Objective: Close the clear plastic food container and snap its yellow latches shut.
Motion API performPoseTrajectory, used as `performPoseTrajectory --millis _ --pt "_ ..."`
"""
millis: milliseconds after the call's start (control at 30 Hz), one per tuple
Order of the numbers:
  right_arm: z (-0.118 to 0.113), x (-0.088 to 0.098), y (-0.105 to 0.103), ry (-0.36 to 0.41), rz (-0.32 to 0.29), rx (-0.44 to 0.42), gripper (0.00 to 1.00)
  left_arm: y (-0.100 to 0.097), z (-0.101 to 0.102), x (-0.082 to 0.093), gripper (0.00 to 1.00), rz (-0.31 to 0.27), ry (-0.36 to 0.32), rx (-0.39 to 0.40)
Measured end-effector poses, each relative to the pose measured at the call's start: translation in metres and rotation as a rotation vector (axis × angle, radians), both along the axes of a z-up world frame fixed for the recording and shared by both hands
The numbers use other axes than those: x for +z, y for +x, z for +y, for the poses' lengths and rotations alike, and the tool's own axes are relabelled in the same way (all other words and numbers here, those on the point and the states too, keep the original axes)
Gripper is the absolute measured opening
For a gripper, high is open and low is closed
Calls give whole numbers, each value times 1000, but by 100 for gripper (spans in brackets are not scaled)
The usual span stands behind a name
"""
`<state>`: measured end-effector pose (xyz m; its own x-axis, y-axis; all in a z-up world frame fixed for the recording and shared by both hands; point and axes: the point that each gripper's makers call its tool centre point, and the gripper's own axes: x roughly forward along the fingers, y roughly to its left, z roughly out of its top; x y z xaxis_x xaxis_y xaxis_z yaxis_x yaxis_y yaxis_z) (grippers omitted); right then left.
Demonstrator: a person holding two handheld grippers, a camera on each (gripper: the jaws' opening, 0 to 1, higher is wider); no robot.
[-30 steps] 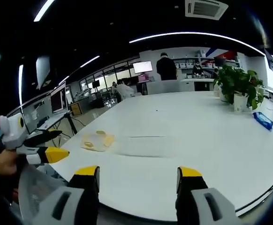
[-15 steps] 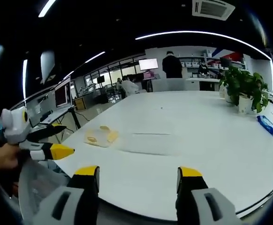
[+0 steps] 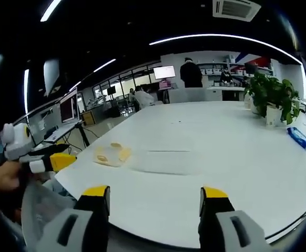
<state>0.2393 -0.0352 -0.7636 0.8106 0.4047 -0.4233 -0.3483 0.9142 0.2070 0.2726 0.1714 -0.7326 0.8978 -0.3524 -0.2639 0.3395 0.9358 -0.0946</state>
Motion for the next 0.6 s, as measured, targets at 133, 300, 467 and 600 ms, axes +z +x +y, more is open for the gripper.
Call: performPoseTrajectory --millis 133,300,467,600 --pt "1 -1 0 -2 8 -1 67 -5 0 -2 98 31 -46 -6" --pt "0 5 3 13 -8 -12 67 -5 1 -1 97 42 -58 -3" --pt "-2 4 8 11 2 -20 67 3 7 2 96 36 -27 -5" --pt "1 6 15 10 5 -16 66 13 16 2 95 42 -23 7"
